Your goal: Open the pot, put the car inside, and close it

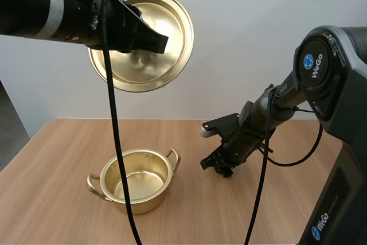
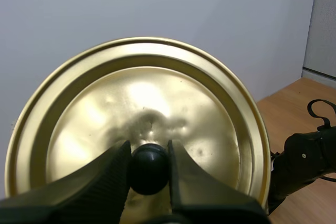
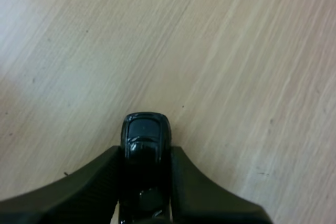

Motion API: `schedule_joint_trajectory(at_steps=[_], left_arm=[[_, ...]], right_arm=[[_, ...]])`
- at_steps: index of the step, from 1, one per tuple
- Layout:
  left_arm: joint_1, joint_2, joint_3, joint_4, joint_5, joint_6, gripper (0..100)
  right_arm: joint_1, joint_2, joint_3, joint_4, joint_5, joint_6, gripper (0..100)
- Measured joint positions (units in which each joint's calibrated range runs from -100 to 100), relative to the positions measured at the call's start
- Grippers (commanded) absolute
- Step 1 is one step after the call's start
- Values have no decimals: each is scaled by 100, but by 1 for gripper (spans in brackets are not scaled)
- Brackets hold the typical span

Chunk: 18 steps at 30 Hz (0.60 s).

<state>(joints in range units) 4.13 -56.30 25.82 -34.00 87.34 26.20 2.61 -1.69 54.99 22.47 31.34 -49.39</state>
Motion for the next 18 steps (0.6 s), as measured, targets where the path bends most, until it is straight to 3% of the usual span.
schedule_joint_trajectory(at_steps=[3, 9, 13, 18], left_arm=[[14, 0, 0, 0, -35, 0, 0], [237, 0, 0, -136, -342, 0, 0], [360, 0, 0, -231, -342, 0, 0], [393, -9, 0, -308, -185, 0, 0]], right_arm=[[0, -386, 29, 184, 108, -227, 0], [72, -1566, 14, 1154, 1029, -1057, 0], [303, -2370, 14, 1829, 2048, -1648, 0], [840, -3176, 14, 2700, 3318, -2395, 0]])
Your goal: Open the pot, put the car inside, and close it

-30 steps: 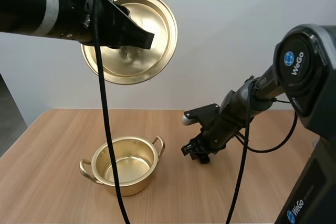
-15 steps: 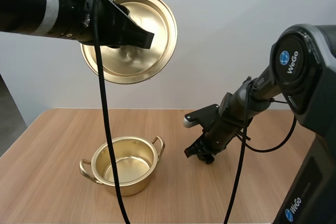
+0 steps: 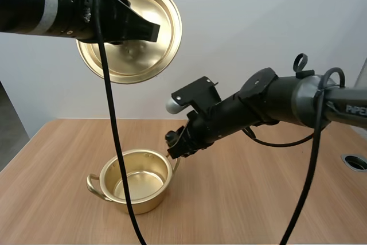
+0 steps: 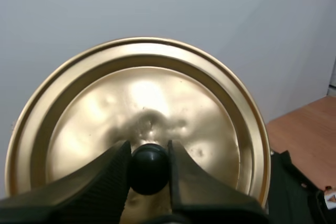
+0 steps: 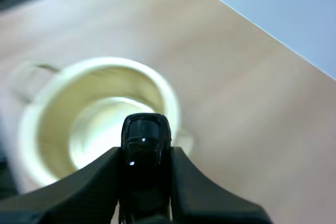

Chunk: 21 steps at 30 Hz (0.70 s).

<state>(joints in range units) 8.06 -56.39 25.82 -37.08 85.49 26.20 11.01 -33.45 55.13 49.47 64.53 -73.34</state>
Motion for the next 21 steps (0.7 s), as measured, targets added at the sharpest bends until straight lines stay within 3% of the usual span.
schedule_joint_trajectory(at_steps=[5, 8, 9, 11, 13, 14, 16, 17, 18, 21], left_arm=[[9, -5, 0, 0, 142, 12, 0], [84, -5, 0, 0, 201, 12, 0], [115, -5, 0, 0, 222, 12, 0], [168, -5, 0, -60, 264, 21, 0], [183, -5, 0, -161, 345, 49, 0], [183, -5, 0, -214, 366, 75, 0], [183, -5, 0, -227, 367, 113, 0], [183, -5, 0, -202, 367, 134, 0], [183, -5, 16, -138, 382, 144, 0], [183, 24, 205, -5, 382, 144, 0]], right_arm=[[531, -15, 0, 871, 296, -692, 0], [730, 406, 0, 1290, -163, -977, 0], [775, 612, 0, 1393, -416, -1090, 9], [811, 978, 0, 1454, -768, -1257, 52], [811, 1362, 0, 1413, -1021, -1309, 86], [811, 1510, 0, 1341, -1132, -1309, 87], [811, 1675, 0, 1234, -1504, -1191, 51], [811, 1706, 0, 1137, -1675, -1118, 20], [811, 1706, 0, 1067, -1896, -983, 0], [721, 1492, 0, 690, -2248, -526, 0]])
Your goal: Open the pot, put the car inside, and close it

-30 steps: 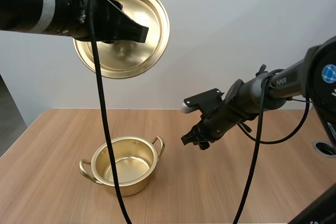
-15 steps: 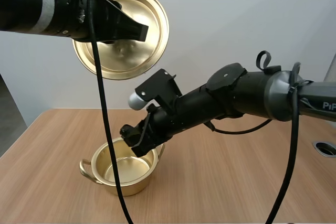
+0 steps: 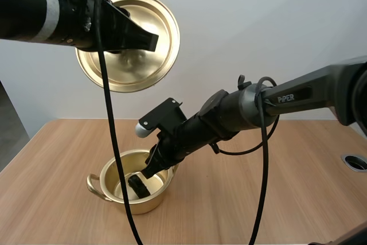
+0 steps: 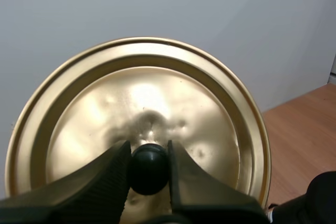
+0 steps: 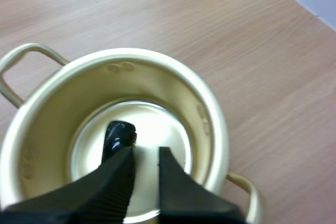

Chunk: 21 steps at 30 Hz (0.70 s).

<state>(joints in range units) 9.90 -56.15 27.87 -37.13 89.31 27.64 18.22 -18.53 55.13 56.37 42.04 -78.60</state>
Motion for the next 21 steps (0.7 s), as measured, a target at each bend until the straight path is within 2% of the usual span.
schedule_joint_trajectory(at_steps=[6, 13, 17, 21], left_arm=[[0, 232, 937, 91, -130, 86, 0], [7, 624, 2193, 263, -402, 526, 0], [7, 958, 2679, 388, -462, 721, 0], [7, 1393, 2886, 476, -478, 892, 0]], right_arm=[[-421, -1107, 0, -781, -93, 871, 0], [-1216, -2428, -15, -1867, 120, 1935, 0], [-1626, -3174, -15, -2005, 524, 2283, 0], [-1780, -3715, -15, -1992, 1022, 2314, 0]])
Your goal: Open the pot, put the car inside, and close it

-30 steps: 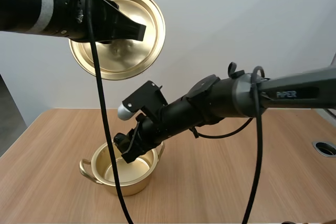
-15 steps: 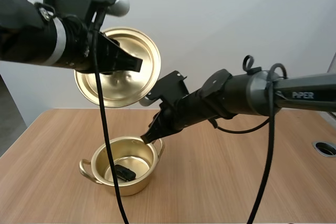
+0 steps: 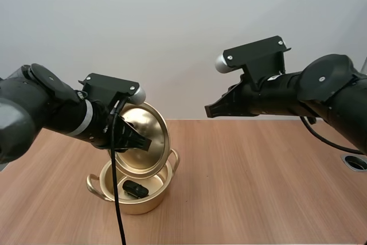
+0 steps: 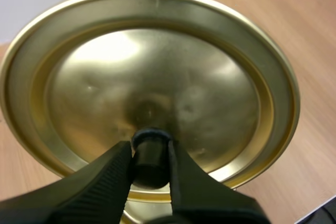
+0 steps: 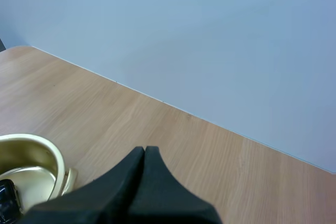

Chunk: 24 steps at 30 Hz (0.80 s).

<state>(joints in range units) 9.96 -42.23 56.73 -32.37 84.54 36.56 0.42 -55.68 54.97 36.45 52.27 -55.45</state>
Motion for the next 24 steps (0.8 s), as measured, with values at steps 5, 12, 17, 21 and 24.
schedule_joint_trajectory(at_steps=[5, 12, 17, 21, 24], left_arm=[[0, 529, 0, 239, -140, 6, 0], [-17, 1466, -14, 467, -195, 9, 0], [-134, 1952, -14, 659, -501, 9, 0], [-239, 1885, -225, 731, -462, 10, 0], [-239, 1621, -531, 799, -187, -124, 0]], right_arm=[[-17, -351, 0, -249, 289, 152, 0], [-61, -390, 0, -289, 330, 184, 0], [-61, -390, 0, -357, 330, 184, 0], [-61, -390, 24, -388, 333, 174, 0], [-61, -390, 106, -425, 355, 144, 0]])
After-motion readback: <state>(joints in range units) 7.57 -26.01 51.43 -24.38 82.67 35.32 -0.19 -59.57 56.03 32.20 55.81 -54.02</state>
